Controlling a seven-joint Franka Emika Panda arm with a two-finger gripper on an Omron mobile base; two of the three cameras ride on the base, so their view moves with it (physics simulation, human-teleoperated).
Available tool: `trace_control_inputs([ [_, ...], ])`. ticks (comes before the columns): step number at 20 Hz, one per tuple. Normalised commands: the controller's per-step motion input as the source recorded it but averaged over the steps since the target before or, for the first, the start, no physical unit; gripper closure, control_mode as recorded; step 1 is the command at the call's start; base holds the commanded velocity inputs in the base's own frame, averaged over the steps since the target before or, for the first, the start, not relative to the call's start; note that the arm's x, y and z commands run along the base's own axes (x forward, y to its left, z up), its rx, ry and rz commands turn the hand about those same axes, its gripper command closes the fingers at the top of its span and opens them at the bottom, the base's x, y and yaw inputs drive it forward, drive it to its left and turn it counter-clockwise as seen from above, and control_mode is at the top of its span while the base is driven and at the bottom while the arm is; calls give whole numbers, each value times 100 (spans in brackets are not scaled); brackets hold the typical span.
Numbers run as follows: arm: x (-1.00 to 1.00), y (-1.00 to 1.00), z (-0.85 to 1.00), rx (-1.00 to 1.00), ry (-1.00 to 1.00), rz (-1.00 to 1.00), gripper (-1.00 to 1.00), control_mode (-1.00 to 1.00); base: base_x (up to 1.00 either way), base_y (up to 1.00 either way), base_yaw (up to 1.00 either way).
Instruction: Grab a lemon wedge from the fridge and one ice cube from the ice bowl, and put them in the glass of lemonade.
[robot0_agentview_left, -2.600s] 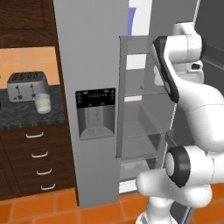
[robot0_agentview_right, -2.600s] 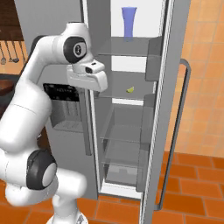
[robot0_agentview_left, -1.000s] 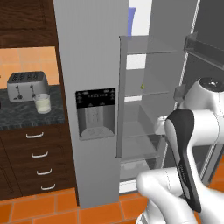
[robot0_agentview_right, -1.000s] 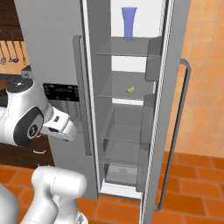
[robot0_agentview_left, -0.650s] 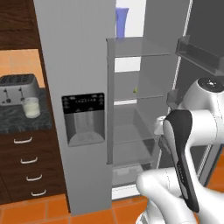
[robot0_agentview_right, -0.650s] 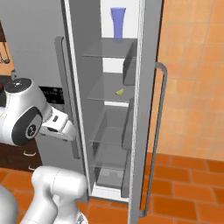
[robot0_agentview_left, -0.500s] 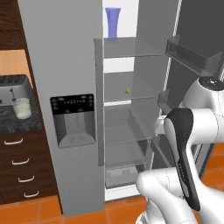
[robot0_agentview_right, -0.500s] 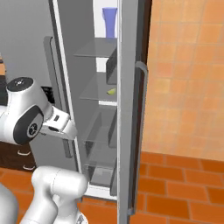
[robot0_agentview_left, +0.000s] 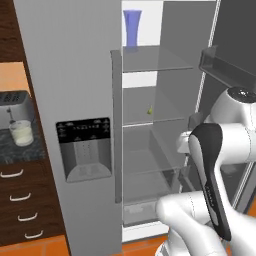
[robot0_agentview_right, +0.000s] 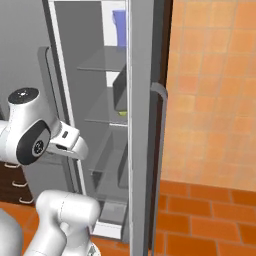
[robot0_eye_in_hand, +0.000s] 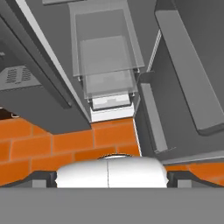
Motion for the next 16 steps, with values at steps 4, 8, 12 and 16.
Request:
trace_control_inputs([
  [4,0,0,0,0,0,0,-100,100,52,0,0],
  [8,0,0,0,0,0,0,-100,100,80,0,0],
  [12,0,0,0,0,0,0,-100,100,43,0,0],
  [16,15,-1,-1,0,-2,1,-100,-100,6,0,0],
])
